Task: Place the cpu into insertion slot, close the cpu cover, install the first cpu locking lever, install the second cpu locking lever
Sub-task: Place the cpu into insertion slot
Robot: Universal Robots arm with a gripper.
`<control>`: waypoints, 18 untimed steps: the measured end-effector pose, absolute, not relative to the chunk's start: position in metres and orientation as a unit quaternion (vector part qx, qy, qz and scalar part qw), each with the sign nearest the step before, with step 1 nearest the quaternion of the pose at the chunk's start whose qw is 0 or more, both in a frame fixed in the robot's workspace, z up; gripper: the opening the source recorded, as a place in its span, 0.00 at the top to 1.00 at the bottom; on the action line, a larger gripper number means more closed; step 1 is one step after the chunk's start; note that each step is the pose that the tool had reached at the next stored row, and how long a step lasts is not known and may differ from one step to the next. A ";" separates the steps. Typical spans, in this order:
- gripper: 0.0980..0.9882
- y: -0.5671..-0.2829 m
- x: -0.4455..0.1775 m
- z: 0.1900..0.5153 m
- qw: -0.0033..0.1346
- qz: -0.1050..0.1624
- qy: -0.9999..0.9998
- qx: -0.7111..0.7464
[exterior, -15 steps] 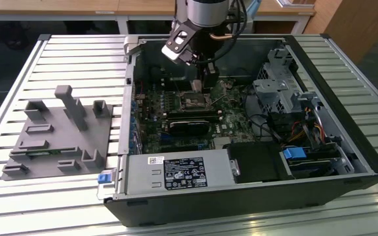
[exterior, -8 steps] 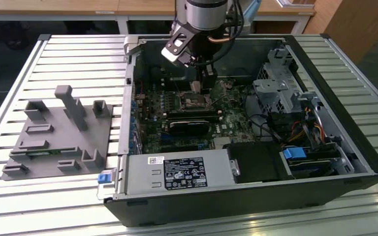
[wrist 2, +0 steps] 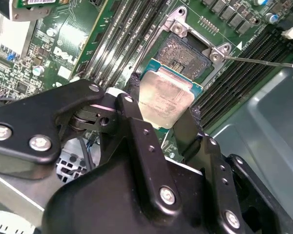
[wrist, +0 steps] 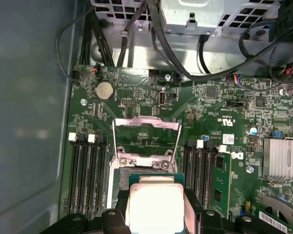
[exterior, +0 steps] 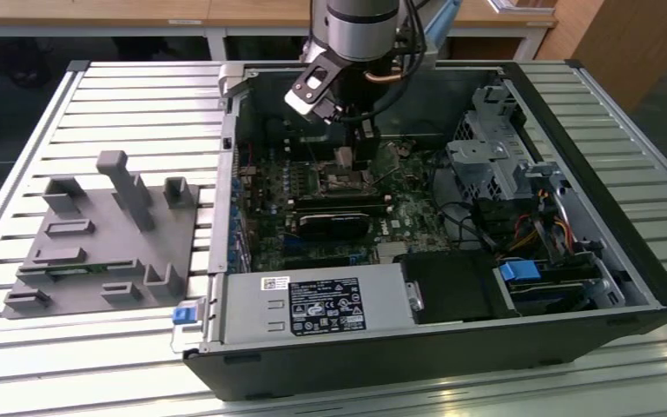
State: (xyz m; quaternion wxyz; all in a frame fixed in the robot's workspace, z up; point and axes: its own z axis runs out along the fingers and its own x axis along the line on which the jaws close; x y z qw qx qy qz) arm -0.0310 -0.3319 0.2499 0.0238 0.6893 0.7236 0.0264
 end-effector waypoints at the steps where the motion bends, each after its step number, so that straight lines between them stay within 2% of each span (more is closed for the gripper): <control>1: 0.52 -0.332 -0.031 0.249 0.025 0.025 0.724 0.689; 18: 0.52 -0.329 -0.035 0.237 0.029 0.021 0.709 0.704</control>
